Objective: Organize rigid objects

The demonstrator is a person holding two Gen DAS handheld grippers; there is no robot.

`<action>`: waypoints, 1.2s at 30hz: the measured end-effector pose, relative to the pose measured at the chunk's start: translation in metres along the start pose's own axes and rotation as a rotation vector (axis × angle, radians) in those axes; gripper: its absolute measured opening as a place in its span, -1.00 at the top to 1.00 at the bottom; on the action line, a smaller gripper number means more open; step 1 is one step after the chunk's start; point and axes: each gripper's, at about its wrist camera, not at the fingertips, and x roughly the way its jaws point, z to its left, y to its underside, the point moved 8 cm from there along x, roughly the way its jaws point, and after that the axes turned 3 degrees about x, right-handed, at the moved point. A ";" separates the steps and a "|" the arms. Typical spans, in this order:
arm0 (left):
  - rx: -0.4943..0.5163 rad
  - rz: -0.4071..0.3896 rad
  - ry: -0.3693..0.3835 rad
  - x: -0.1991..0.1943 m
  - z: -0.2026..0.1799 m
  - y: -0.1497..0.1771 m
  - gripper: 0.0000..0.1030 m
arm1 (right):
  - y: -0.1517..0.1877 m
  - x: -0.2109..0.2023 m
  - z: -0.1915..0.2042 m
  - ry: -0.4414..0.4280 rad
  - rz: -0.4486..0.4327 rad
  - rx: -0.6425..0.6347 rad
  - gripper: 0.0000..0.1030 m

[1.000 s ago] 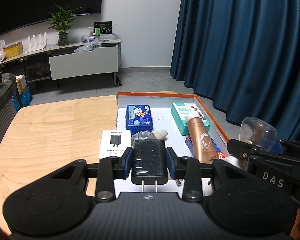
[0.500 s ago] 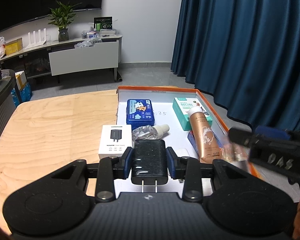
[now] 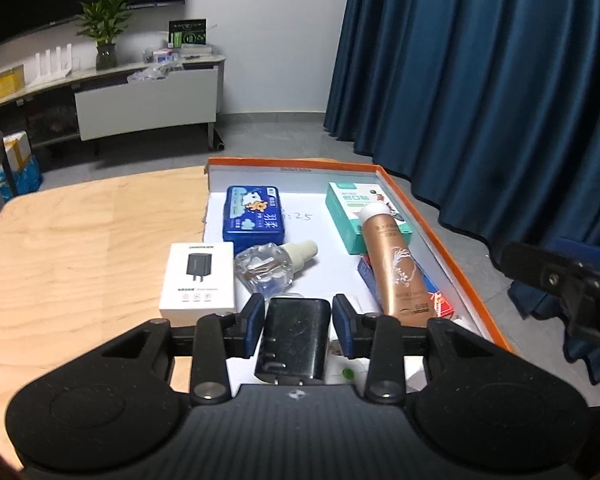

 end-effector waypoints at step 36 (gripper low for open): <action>0.002 0.032 -0.169 -0.101 0.020 0.035 -1.00 | 0.053 -0.068 0.014 -0.078 0.139 -0.049 -0.66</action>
